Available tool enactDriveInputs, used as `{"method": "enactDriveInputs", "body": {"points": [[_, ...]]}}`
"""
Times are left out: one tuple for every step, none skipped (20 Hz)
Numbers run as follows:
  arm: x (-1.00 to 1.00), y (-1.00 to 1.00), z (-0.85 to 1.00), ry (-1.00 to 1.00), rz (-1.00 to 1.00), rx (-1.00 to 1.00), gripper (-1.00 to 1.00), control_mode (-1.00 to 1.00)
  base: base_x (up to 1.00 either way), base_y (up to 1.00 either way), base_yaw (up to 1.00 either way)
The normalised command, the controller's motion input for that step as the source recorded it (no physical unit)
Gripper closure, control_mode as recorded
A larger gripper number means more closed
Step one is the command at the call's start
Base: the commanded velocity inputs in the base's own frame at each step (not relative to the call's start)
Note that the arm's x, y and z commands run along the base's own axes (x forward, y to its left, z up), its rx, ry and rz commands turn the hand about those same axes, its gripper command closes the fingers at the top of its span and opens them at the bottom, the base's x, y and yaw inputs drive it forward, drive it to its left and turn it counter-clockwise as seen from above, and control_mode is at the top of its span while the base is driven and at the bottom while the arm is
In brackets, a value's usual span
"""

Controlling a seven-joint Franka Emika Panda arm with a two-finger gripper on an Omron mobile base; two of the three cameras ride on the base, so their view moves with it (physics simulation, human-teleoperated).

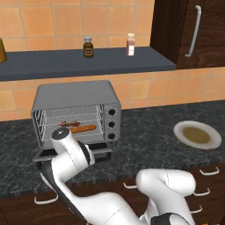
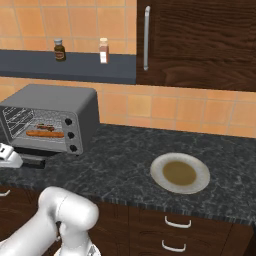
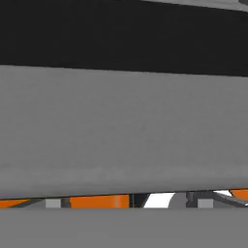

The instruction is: Pick up the kebab skewer and baguette bread, and place them inside the toaster oven. Close the toaster oven door and start by setting the timer.

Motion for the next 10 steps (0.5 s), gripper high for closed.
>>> {"method": "enactDriveInputs", "body": {"points": [[1.00,-0.26,0.60,-0.31,0.23,0.18,-1.00,-1.00,0.00,0.00,0.00],[1.00,-0.21,0.50,-0.35,0.24,0.17,-1.00,-1.00,0.00,0.00,0.00],[1.00,-0.14,0.26,-0.40,0.25,0.17,-1.00,-1.00,0.00,0.00,0.00],[0.94,-0.09,0.00,-0.47,0.28,0.17,-1.00,-1.00,0.00,0.00,0.00],[0.79,-0.03,0.00,-0.55,0.30,0.15,-1.00,-1.00,0.00,0.00,0.00],[0.69,-0.03,-0.15,-0.56,0.31,0.14,-1.00,-1.00,0.00,0.00,0.00],[0.51,-0.01,-0.29,-0.60,0.32,0.13,-1.00,-1.00,0.00,0.00,0.00],[0.61,-0.09,-0.35,-0.58,0.31,0.13,-1.00,-1.00,0.00,0.00,0.00],[0.83,-0.19,-0.26,-0.55,0.30,0.15,-1.00,-1.00,0.00,0.00,0.00],[0.88,-0.20,-0.21,-0.53,0.29,0.17,-1.00,-1.00,0.00,0.00,0.00]]}}
